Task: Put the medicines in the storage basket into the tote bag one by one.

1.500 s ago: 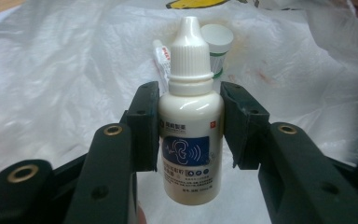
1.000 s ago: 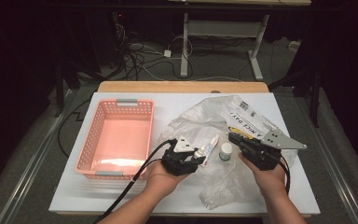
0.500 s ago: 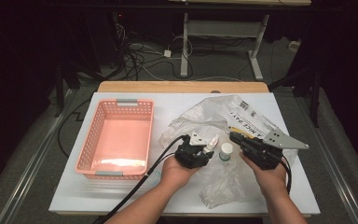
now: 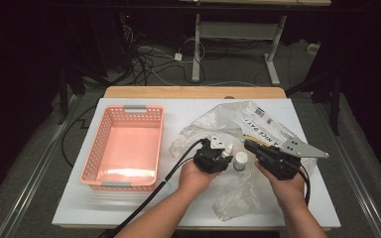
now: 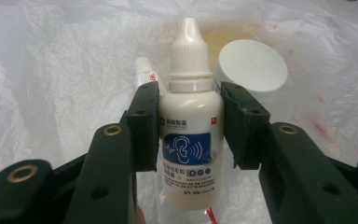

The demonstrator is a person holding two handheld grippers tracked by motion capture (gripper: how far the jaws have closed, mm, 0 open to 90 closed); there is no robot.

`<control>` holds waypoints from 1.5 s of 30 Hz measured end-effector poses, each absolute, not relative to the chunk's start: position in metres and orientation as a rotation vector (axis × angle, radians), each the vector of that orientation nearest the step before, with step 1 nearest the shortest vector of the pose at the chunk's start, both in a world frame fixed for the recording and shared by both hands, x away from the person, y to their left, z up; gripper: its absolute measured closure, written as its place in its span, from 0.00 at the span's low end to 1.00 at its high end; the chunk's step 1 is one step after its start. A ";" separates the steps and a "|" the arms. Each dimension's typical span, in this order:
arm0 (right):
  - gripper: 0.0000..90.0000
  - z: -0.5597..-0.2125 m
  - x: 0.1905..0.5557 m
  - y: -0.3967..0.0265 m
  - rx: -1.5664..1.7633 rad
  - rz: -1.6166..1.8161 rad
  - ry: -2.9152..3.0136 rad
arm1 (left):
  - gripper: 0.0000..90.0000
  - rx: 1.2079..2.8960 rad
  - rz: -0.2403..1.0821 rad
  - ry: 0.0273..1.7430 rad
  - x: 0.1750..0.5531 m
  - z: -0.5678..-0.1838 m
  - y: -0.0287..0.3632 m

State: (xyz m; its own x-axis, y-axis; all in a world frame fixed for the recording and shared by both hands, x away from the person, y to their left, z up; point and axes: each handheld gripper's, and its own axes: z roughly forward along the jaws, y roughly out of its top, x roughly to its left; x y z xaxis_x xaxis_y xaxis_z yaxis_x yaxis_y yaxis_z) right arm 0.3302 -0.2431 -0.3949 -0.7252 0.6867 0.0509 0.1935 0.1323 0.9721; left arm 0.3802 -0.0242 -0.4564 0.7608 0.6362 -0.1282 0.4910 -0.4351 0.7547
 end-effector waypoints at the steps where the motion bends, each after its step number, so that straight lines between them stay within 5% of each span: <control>1: 1.00 -0.395 0.330 -0.243 0.847 1.622 2.007 | 0.64 2.118 0.219 0.843 0.381 -0.457 -0.025; 28: 1.00 -0.395 0.331 -0.243 0.841 1.620 2.013 | 0.56 2.119 0.222 0.838 0.382 -0.461 -0.032; 38: 1.00 -0.396 0.331 -0.242 0.841 1.612 2.014 | 0.52 2.101 0.197 0.804 0.350 -0.456 0.005; 45: 1.00 -0.397 0.331 -0.240 0.842 1.601 2.024 | 0.40 2.098 0.212 0.812 0.326 -0.461 0.037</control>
